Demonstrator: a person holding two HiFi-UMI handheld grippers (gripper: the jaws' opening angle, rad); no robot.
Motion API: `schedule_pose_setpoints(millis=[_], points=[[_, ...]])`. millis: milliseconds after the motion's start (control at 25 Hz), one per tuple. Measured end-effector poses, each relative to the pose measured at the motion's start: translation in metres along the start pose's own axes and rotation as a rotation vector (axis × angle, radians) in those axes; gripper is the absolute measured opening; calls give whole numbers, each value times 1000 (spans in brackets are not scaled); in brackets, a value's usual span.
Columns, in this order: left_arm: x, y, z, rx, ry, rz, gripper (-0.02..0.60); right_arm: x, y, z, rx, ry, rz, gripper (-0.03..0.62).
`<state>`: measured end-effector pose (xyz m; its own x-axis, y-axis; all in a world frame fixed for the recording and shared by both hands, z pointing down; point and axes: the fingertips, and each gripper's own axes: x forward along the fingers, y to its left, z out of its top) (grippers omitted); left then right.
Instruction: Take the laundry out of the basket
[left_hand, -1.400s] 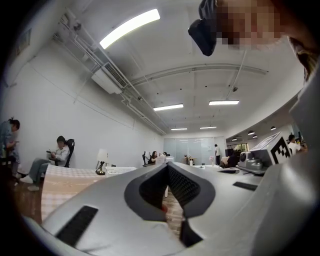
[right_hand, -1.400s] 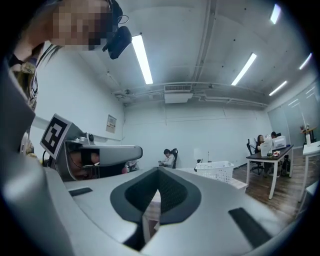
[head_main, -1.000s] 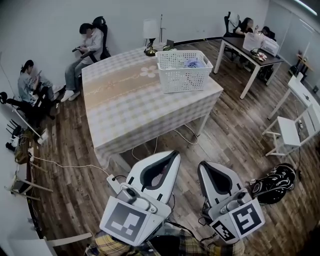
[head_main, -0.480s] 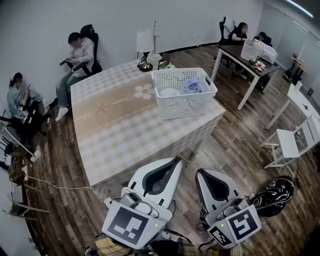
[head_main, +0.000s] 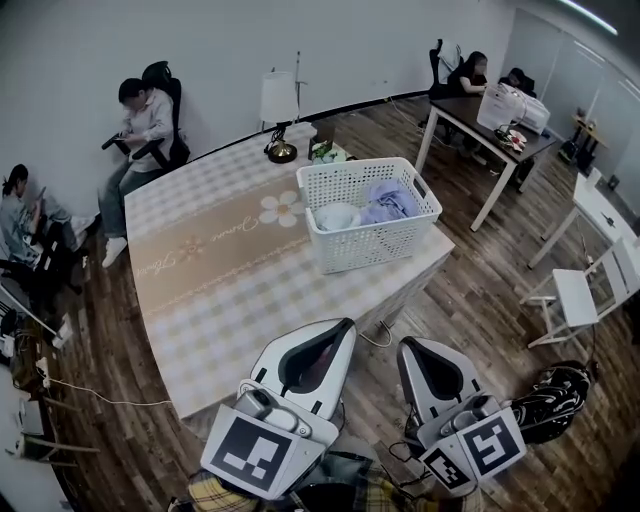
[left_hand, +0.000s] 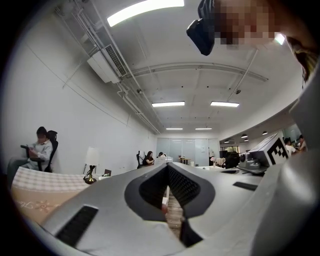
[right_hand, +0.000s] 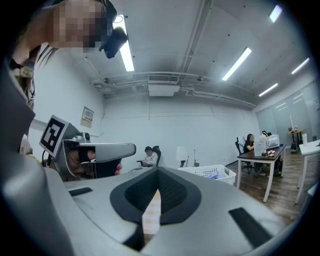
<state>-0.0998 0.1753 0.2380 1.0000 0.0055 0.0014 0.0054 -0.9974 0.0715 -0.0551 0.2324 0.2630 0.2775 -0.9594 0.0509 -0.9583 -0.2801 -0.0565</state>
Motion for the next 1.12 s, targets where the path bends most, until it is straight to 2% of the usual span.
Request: schedule_pose_setpoints(millis=[120, 320, 560, 800, 1120], points=[[35, 4, -3, -9, 10, 5, 23, 10, -37, 1, 9, 8, -12, 17], [18, 38, -10, -21, 14, 19, 23, 37, -15, -7, 5, 23, -9, 17], [67, 71, -10, -3, -9, 65, 23, 88, -53, -5, -17, 16, 47, 17], [139, 99, 5, -7, -35, 140, 23, 137, -118, 17, -49, 10, 114, 17], [228, 123, 12, -7, -31, 244, 23, 193, -203, 32, -53, 16, 213, 17]])
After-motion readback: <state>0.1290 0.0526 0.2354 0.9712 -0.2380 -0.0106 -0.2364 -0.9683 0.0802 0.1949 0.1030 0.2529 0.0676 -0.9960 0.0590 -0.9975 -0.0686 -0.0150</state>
